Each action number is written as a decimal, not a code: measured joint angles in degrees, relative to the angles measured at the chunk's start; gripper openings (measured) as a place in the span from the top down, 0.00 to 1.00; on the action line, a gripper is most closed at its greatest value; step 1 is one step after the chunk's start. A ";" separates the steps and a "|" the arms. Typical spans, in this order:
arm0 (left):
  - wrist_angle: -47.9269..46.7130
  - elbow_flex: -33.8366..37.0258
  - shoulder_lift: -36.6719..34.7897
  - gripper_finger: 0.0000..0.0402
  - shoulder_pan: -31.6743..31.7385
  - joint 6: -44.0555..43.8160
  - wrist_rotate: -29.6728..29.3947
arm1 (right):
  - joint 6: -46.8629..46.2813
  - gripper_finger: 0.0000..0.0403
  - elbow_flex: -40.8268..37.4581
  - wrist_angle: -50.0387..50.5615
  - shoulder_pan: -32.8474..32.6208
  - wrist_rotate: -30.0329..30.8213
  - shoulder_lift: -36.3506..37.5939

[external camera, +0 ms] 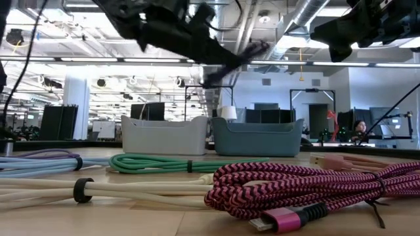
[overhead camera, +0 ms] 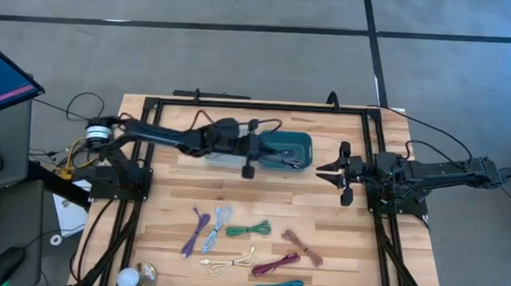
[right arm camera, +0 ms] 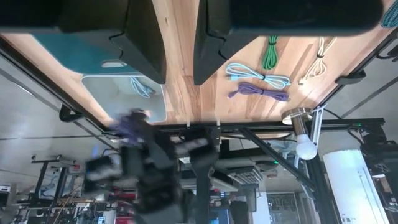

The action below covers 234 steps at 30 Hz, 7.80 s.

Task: Pick & Place USB Port
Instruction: Put the purple patterned charger cable into the green bin, then put the purple charger cable into the white bin

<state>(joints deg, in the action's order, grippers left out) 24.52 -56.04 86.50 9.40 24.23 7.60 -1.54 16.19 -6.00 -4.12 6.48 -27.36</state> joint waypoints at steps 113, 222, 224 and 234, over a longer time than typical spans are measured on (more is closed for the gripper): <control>-24.01 36.44 -57.67 0.96 -9.50 -27.57 -1.11 | -0.92 0.81 0.02 -4.71 0.02 -0.46 1.14; -37.97 21.14 -8.41 0.97 -26.18 -88.92 3.96 | -3.02 0.81 0.00 -1.05 0.11 4.09 -3.01; -37.78 21.14 -8.47 0.97 -26.26 -88.91 3.20 | -3.02 0.81 0.00 -1.01 0.13 4.09 -3.01; -35.93 18.81 -14.98 0.99 -25.84 -81.78 -2.83 | -2.99 0.81 0.02 -0.17 0.15 4.09 -3.01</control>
<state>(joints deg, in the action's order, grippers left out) -11.41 -37.23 71.52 -16.44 -57.55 4.77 -4.54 16.20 -6.17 -3.97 10.57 -30.37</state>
